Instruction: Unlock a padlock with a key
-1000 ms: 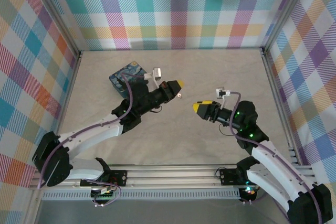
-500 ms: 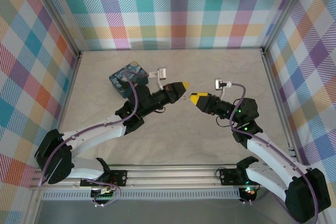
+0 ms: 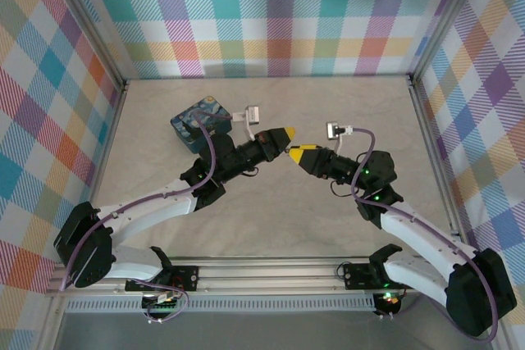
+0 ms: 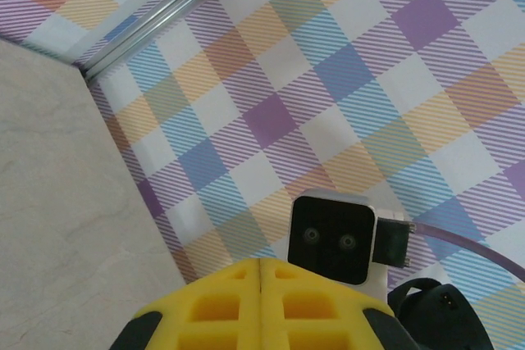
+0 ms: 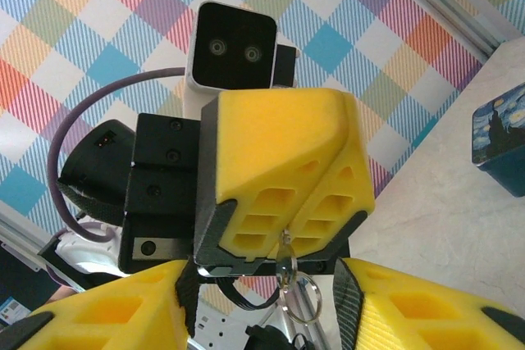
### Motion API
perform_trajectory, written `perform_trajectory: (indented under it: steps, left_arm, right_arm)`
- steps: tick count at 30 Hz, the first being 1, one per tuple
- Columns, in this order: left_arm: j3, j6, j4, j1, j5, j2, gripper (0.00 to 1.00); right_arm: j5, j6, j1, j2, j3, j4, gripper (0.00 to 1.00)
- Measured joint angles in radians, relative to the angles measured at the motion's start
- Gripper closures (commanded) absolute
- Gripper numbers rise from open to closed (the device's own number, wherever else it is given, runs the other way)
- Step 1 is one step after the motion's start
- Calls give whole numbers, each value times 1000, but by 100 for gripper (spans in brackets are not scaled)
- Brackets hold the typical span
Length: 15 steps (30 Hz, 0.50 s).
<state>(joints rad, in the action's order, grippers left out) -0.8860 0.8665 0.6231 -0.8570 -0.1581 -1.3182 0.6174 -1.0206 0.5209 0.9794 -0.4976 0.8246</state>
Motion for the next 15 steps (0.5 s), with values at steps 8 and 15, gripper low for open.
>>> perform_trajectory:
  steps: [8,15]
  left_arm:
    - [6,0,9,0,3,0,100]
    - [8,0,9,0,3,0,100]
  right_arm:
    - [-15,-1,11,19,0,-1,62]
    - [-27,-7,23,32,-2,3,72]
